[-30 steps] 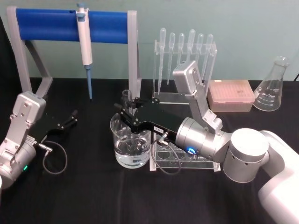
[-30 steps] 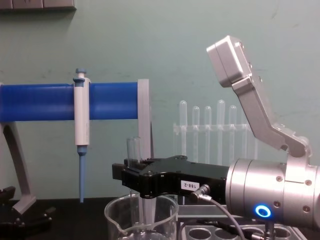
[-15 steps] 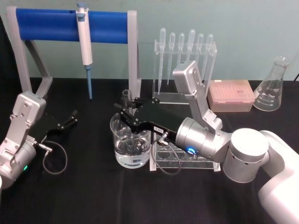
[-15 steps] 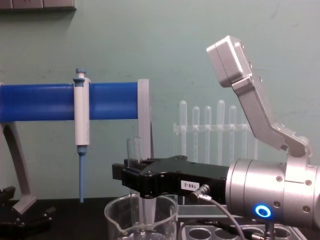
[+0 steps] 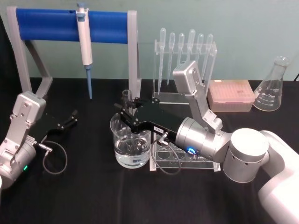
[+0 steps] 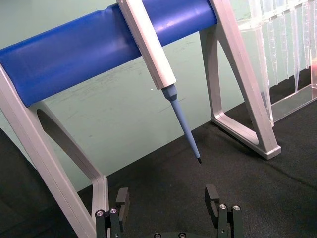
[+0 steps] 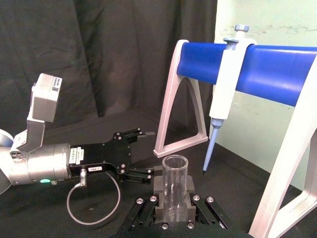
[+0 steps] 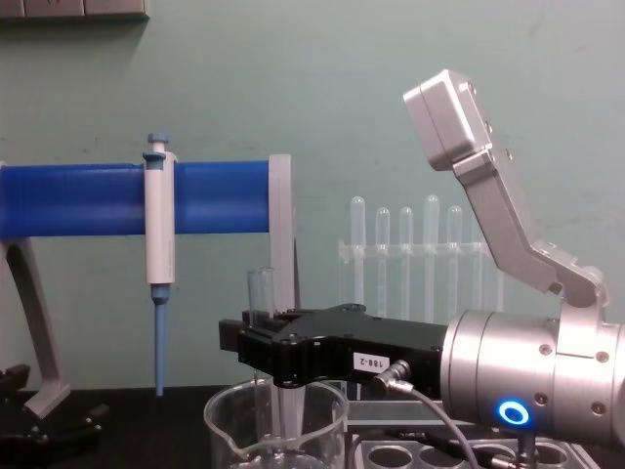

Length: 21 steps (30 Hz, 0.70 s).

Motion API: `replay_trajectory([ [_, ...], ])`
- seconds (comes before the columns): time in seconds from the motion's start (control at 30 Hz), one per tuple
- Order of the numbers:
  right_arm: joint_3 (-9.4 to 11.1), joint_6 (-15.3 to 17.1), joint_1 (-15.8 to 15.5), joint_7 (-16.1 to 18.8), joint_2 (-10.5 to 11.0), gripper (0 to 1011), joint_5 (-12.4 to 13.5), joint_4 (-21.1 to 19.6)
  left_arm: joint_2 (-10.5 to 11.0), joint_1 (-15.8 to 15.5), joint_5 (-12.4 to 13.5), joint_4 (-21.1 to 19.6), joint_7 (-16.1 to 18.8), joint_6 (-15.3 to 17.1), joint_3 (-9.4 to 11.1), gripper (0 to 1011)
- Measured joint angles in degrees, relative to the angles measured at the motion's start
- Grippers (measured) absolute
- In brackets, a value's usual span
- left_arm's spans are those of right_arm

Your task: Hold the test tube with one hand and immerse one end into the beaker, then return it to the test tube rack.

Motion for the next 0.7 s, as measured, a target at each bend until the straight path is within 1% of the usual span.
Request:
replay_trajectory([
  [0.7,0.00,0.00,0.00,0.00,0.00,224,0.00,0.00,0.00,0.00,0.00,0.00,0.00,0.00,0.00,1000],
])
